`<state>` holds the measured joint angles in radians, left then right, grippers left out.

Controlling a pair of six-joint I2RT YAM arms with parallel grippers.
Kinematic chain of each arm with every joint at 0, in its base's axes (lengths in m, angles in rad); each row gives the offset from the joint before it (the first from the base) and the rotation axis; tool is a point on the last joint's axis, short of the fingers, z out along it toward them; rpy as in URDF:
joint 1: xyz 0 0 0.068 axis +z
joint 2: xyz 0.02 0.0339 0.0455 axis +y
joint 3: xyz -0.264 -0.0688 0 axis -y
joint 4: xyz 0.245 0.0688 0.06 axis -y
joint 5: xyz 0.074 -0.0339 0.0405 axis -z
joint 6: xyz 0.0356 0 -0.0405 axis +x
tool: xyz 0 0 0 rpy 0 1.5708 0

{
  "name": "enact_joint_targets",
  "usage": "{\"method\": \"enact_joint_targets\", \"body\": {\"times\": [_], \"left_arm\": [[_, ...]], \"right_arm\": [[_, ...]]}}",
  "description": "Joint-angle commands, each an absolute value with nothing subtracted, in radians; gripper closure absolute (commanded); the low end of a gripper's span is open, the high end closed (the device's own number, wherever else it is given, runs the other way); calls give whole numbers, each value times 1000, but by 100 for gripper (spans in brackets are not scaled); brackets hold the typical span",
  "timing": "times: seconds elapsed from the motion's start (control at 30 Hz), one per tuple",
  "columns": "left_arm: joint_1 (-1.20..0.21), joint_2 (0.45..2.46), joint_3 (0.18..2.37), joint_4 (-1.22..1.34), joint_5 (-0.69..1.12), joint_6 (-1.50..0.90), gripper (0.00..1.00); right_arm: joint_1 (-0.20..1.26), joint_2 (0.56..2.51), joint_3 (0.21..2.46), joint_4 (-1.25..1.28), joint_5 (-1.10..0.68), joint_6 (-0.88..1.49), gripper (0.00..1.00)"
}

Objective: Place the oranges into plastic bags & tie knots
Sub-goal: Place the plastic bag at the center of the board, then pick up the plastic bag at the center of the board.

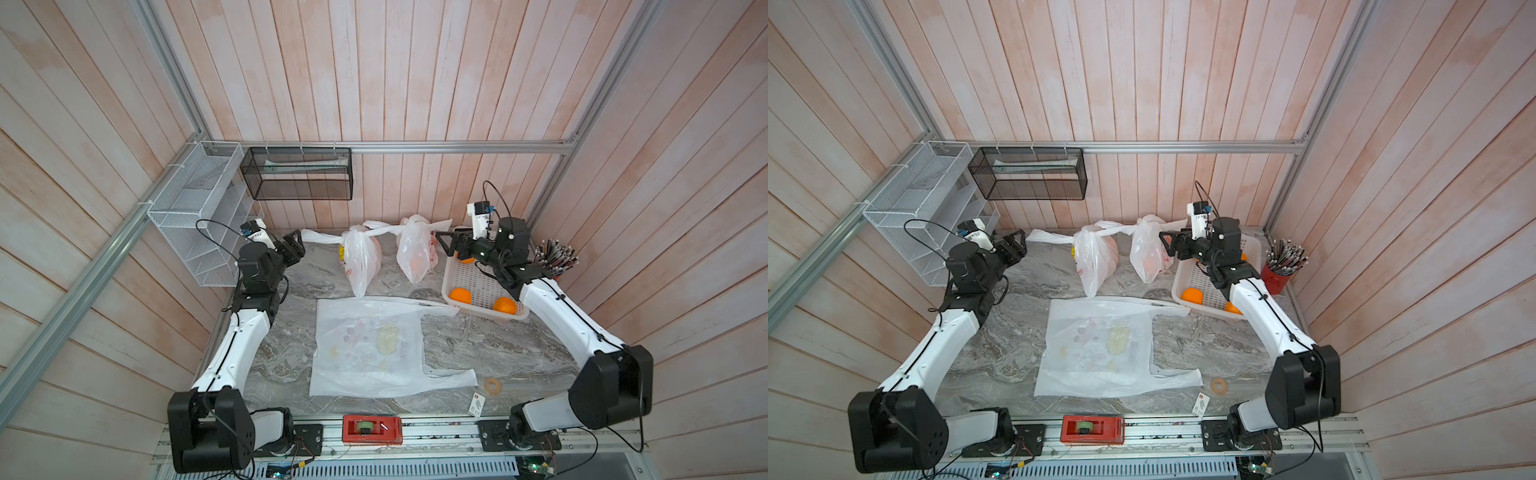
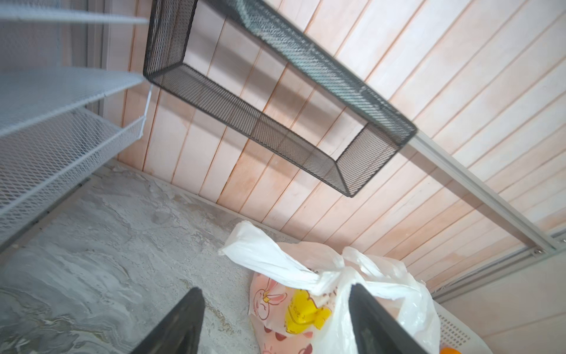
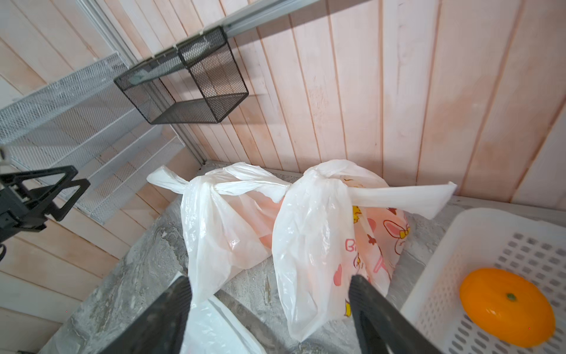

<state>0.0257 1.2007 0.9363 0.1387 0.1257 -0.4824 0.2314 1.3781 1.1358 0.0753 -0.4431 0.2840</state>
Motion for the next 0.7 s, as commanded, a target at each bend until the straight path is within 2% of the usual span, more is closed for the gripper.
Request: {"method": "enact_joint_targets", "body": {"times": [0.0, 0.1, 0.27, 0.43, 0.67], "left_arm": [[-51, 1109, 911, -21, 89, -373, 24], [-193, 1049, 915, -134, 54, -332, 24], [-492, 1059, 935, -254, -39, -363, 25], [-796, 1208, 981, -288, -127, -467, 25], [-1006, 1474, 1084, -346, -138, -600, 25]], "right_arm": [[174, 1296, 1015, 100, -432, 333, 10], [118, 1209, 899, 101, -438, 349, 2], [-1, 1124, 741, 100, -454, 385, 1], [-76, 1092, 659, 81, -418, 395, 2], [-107, 1082, 631, 68, -389, 391, 1]]}}
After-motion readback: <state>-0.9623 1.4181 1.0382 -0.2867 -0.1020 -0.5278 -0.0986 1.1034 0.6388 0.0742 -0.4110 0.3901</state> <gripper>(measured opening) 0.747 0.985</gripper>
